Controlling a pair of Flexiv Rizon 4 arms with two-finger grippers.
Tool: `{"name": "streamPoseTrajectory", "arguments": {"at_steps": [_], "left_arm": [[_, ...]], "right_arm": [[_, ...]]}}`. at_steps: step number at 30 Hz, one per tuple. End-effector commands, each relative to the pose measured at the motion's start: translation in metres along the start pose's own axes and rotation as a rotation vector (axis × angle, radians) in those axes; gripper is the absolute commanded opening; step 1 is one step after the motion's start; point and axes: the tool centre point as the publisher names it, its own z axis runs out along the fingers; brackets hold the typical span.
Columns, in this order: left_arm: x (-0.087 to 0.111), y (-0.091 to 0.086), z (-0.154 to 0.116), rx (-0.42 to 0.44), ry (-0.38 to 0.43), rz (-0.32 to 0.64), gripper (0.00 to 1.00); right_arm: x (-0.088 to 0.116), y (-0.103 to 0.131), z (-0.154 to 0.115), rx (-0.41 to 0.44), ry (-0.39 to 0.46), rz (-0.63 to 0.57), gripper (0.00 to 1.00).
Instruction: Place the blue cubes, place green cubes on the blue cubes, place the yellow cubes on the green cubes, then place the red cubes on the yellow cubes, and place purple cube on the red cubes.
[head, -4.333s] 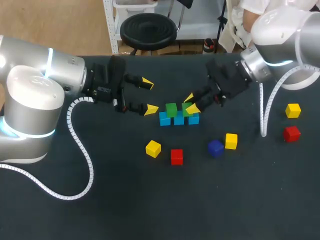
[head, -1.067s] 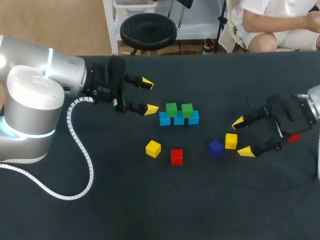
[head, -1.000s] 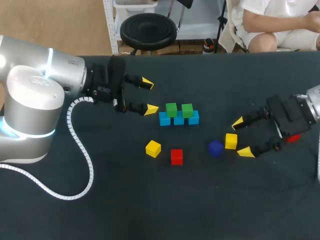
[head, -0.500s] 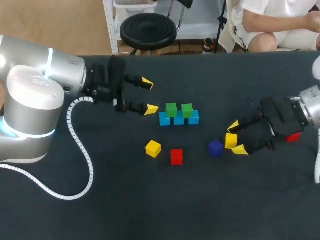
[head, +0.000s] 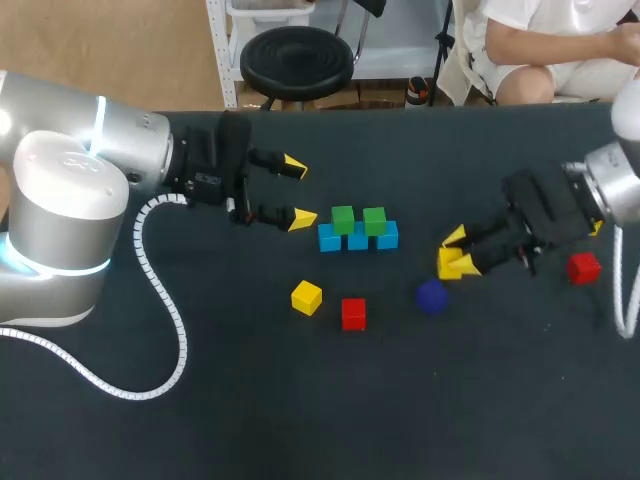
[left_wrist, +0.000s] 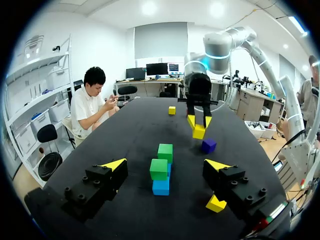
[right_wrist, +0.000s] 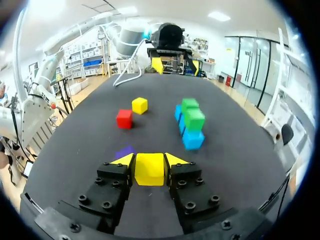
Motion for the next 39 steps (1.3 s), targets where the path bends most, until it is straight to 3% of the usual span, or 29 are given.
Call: {"name": "streamPoseTrajectory", "arguments": {"at_steps": [1, 15, 20, 25, 39], "left_arm": [[0.001, -0.001, -0.001, -0.002, -0.005, 0.002, 1.0], [0.001, -0.001, -0.001, -0.002, -0.005, 0.002, 1.0], [0.001, -0.001, -0.001, -0.002, -0.005, 0.002, 1.0], [0.001, -0.001, -0.001, -0.002, -0.005, 0.002, 1.0], [0.001, -0.001, -0.001, -0.002, -0.005, 0.002, 1.0]], "right_arm": [[-0.022, -0.011, -0.001, -0.004, 0.017, -0.022, 0.0], [-0.096, -0.06, 0.028, -0.074, 0.035, -0.122, 0.0], [-0.111, -0.069, 0.044, -0.095, 0.025, -0.125, 0.0], [-0.112, -0.07, 0.053, -0.116, 0.005, -0.091, 0.0], [-0.1, -0.065, 0.067, -0.075, 0.006, -0.036, 0.0]]}}
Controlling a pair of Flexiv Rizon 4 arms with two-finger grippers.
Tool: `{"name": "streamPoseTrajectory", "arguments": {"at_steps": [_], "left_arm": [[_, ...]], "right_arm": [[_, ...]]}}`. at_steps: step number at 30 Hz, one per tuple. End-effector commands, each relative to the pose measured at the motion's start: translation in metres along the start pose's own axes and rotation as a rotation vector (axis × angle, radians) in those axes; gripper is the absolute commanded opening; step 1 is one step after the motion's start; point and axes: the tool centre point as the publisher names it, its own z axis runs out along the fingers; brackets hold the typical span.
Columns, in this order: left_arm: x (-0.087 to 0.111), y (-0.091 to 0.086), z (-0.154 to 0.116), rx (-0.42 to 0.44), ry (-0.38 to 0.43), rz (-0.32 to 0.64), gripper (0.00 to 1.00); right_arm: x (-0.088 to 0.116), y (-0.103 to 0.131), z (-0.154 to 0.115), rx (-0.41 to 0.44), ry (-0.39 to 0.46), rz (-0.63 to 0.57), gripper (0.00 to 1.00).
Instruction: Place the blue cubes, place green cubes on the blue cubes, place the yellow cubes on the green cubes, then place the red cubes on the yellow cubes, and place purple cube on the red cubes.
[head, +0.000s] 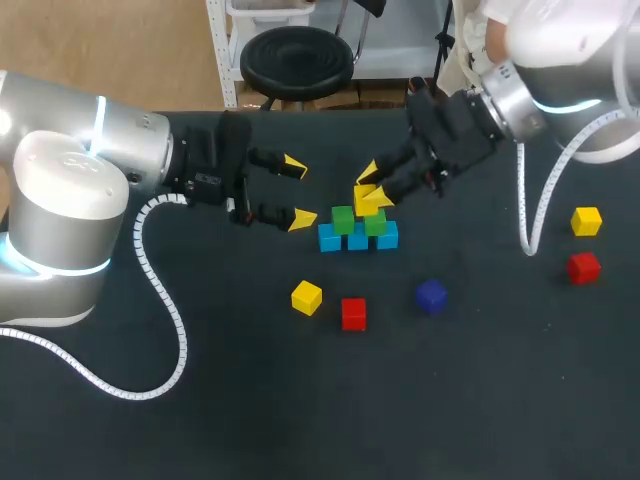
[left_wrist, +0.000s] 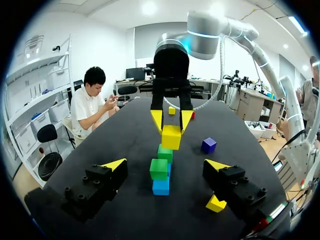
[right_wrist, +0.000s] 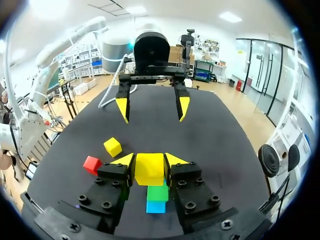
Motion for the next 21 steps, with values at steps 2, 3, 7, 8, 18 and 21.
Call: {"name": "streamPoseTrajectory", "arguments": {"at_steps": [2, 3, 7, 8, 18, 21], "left_arm": [[0.001, -0.001, -0.001, -0.002, -0.005, 0.002, 1.0], [0.001, -0.001, -0.001, -0.002, -0.005, 0.002, 1.0], [0.001, -0.001, -0.001, -0.002, -0.005, 0.002, 1.0], [0.001, -0.001, -0.001, -0.002, -0.005, 0.002, 1.0], [0.001, -0.001, -0.001, -0.002, -0.005, 0.002, 1.0], [0.001, -0.001, -0.001, -0.002, -0.005, 0.002, 1.0]], "right_arm": [[0.001, 0.004, 0.009, 0.022, 0.004, 0.0, 0.0], [0.001, 0.004, 0.011, 0.024, 0.013, 0.004, 0.0], [0.004, 0.004, 0.013, 0.039, 0.02, 0.012, 0.0], [0.005, 0.004, 0.014, 0.041, 0.019, 0.013, 0.0], [0.011, 0.0, 0.013, 0.05, 0.03, 0.025, 0.0], [0.011, -0.002, 0.013, 0.049, 0.028, 0.023, 0.0]]}}
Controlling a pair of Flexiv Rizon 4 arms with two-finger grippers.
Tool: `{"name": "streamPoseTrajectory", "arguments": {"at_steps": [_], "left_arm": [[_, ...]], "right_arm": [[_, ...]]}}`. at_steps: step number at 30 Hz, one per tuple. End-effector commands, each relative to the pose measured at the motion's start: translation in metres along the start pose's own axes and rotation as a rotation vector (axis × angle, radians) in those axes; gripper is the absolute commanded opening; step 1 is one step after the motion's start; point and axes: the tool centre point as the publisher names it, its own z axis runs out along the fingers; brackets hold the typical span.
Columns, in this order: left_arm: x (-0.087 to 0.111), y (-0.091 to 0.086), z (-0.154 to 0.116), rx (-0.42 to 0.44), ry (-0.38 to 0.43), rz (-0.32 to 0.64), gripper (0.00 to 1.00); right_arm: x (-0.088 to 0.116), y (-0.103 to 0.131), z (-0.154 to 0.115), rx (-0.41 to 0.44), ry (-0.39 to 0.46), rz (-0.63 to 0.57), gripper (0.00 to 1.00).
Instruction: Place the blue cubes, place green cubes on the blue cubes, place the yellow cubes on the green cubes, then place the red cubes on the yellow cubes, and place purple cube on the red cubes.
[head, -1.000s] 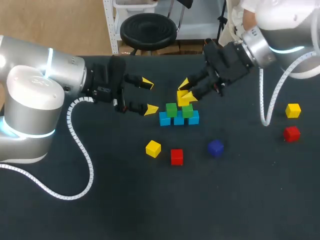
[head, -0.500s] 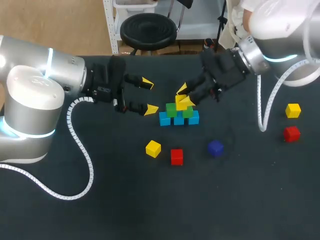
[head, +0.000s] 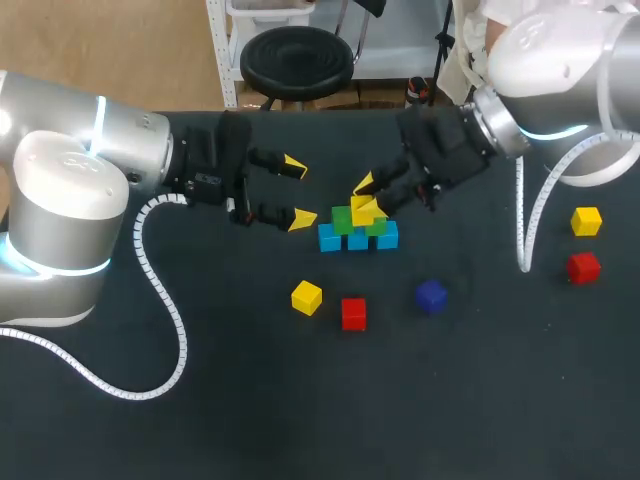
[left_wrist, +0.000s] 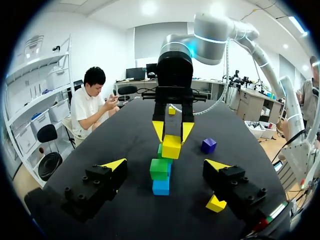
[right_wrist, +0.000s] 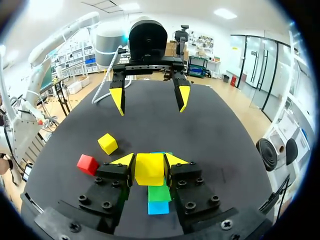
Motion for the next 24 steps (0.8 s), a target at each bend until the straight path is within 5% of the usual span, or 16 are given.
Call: {"name": "streamPoseTrajectory", "arguments": {"at_steps": [1, 24], "left_arm": [[0.001, -0.001, -0.001, -0.002, -0.005, 0.002, 1.0], [0.001, -0.001, -0.001, -0.002, -0.005, 0.002, 1.0]], "right_arm": [[0.0, -0.003, 0.001, -0.004, -0.002, -0.002, 0.0], [-0.003, -0.014, 0.001, -0.013, -0.046, -0.021, 0.0]]}}
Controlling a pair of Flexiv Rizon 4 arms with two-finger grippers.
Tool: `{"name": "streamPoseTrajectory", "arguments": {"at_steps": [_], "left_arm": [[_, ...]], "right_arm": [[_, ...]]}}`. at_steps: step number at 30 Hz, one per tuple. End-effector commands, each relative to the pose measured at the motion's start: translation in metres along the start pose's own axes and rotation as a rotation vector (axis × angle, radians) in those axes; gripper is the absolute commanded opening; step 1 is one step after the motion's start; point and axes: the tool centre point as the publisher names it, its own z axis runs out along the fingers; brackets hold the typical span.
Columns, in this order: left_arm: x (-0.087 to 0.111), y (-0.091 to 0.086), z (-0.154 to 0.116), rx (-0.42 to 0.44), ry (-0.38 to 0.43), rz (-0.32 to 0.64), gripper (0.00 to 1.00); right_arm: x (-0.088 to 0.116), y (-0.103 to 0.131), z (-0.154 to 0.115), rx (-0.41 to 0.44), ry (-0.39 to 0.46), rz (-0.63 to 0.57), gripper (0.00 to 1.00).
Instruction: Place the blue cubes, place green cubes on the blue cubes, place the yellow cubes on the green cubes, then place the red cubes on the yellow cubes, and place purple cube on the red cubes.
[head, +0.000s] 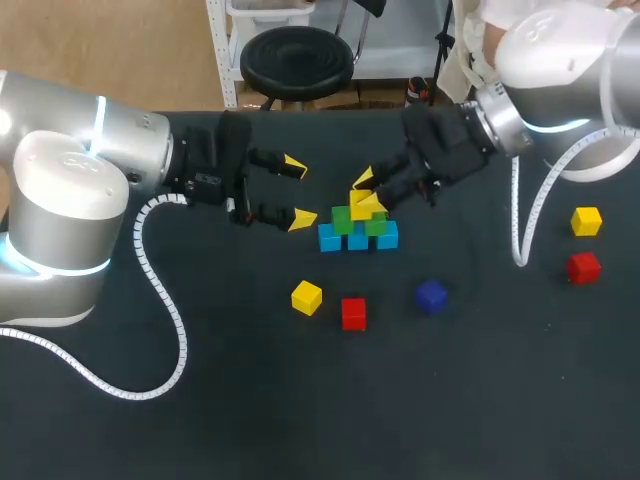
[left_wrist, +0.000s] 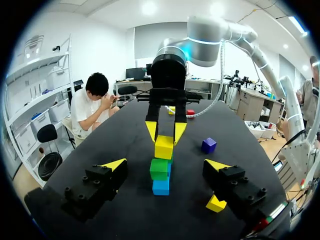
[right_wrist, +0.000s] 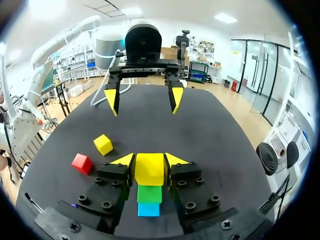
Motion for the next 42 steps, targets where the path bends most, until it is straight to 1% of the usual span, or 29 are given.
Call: {"name": "streamPoseTrajectory", "arguments": {"at_steps": [1, 25, 33, 42], "left_arm": [[0.0013, -0.0006, -0.0005, -0.002, -0.005, 0.002, 1.0], [0.0013, -0.0006, -0.0005, -0.002, -0.005, 0.002, 1.0], [0.0013, -0.0006, -0.0005, -0.002, -0.005, 0.002, 1.0], [0.0013, -0.0006, -0.0005, -0.002, -0.005, 0.002, 1.0]], "right_arm": [[-0.0031, -0.0013, -0.0005, -0.001, 0.005, -0.004, 0.0], [0.0025, 0.001, 0.0023, 0.003, 0.003, 0.015, 0.0], [-0.0033, 0.004, -0.0024, 0.022, 0.009, -0.009, 0.0], [0.0028, 0.0032, 0.0026, 0.012, -0.009, -0.005, 0.0]]}}
